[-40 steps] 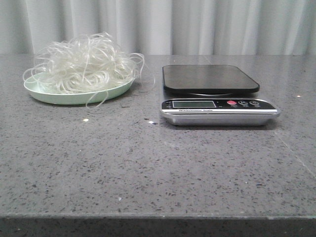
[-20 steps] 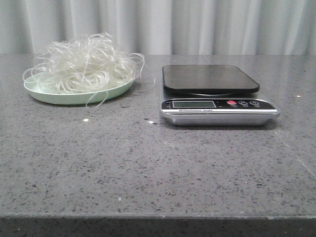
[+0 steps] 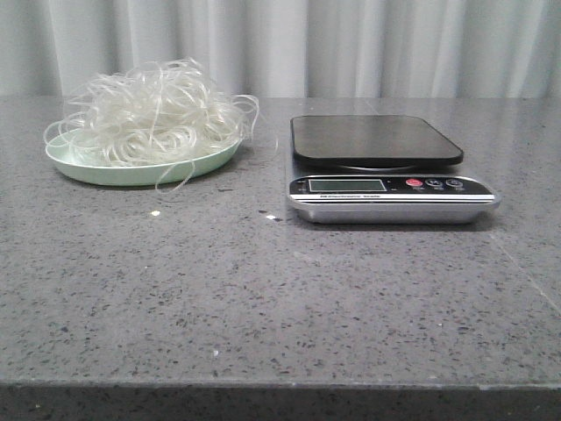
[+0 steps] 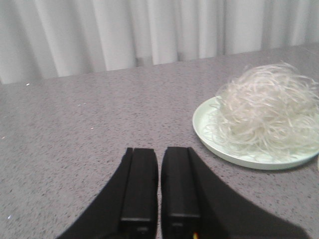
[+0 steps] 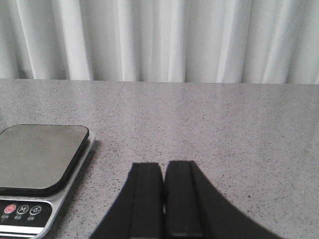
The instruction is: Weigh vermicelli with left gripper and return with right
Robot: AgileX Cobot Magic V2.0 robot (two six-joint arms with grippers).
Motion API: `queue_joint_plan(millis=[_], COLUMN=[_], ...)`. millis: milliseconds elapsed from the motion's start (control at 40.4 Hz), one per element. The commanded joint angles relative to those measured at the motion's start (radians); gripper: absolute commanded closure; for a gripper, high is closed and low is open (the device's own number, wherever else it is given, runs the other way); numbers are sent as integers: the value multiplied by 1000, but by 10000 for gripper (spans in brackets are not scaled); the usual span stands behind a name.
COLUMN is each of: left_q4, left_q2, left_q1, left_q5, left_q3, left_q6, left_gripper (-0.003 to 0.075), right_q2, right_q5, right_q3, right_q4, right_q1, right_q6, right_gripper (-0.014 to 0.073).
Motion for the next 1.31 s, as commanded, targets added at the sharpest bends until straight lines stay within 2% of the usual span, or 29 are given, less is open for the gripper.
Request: queue_joint_plan(millis=[0, 223, 396, 519, 717, 1286], left_q4=[8, 24, 115, 116, 119, 119], left_q2=[-45, -212, -313, -355, -387, -417], left_q1=[44, 72, 62, 39, 11, 23], left_q5=[-106, -135, -140, -208, -153, -153], left_q3=[17, 167, 278, 338, 338, 338], left_q6=[-54, -59, -237, -237, -237, -237], left_gripper=[583, 583, 583, 583, 583, 583], right_q2=[7, 7, 7, 7, 7, 7], right_q5=[-75, -75, -75, -75, -75, -73], right_q3=[-26, -26, -26, -26, -26, -26], right_q4=[-9, -9, -9, -9, -9, -9], right_q1=[-5, -5, -5, -5, -5, -5], right_q6=[-2, -2, -2, -2, -2, -2], right_gripper=[443, 443, 443, 443, 443, 443])
